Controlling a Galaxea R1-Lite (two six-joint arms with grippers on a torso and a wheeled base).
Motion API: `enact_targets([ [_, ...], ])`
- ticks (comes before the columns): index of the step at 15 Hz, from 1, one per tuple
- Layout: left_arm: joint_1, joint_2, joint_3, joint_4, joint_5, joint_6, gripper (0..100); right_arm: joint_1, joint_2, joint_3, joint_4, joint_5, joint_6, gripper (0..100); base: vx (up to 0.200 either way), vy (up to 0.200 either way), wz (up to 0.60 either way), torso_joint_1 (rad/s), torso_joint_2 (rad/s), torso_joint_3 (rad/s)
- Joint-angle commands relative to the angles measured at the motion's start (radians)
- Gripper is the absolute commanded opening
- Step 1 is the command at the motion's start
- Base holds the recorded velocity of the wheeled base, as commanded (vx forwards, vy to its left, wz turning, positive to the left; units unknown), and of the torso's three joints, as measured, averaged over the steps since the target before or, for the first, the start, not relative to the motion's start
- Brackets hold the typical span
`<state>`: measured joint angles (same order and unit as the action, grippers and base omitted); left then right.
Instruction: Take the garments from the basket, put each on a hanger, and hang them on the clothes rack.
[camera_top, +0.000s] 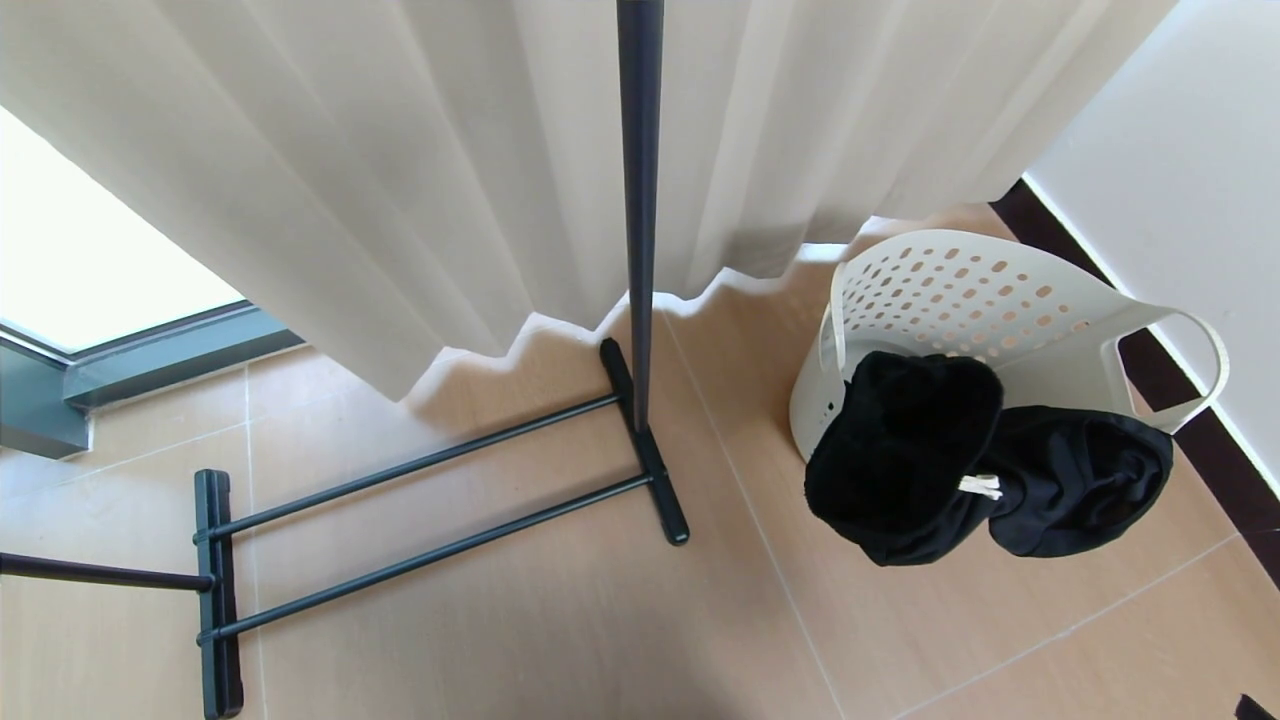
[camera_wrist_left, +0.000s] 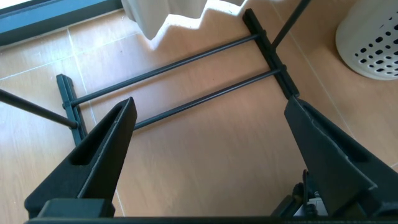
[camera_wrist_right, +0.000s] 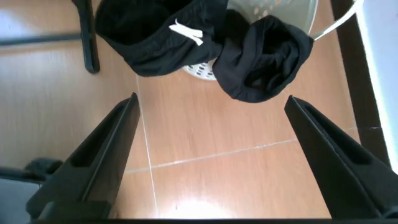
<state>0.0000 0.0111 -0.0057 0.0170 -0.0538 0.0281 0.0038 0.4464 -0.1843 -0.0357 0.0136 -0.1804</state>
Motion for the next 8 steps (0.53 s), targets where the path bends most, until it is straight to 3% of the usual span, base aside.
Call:
enact_targets([
  [1, 0.0, 0.0, 0.0, 0.0, 0.0, 0.001, 100, 0.087, 0.459, -0.235, 0.005, -0.006, -0.059, 100, 0.0, 0.0, 0.0, 0.0, 0.0, 0.0],
  [2, 0.0, 0.0, 0.0, 0.0, 0.0, 0.001, 100, 0.096, 0.509, -0.267, 0.007, -0.011, -0.062, 100, 0.0, 0.0, 0.0, 0.0, 0.0, 0.0],
  [3, 0.0, 0.0, 0.0, 0.0, 0.0, 0.001, 100, 0.108, 0.693, -0.377, 0.008, -0.049, -0.106, 100, 0.0, 0.0, 0.0, 0.0, 0.0, 0.0],
  [6, 0.0, 0.0, 0.0, 0.0, 0.0, 0.001, 100, 0.143, 0.976, -0.558, -0.003, -0.187, -0.175, 100, 0.0, 0.0, 0.0, 0.0, 0.0, 0.0],
  [8, 0.0, 0.0, 0.0, 0.0, 0.0, 0.001, 100, 0.151, 1.103, -0.687, 0.002, -0.198, -0.205, 100, 0.0, 0.0, 0.0, 0.0, 0.0, 0.0],
])
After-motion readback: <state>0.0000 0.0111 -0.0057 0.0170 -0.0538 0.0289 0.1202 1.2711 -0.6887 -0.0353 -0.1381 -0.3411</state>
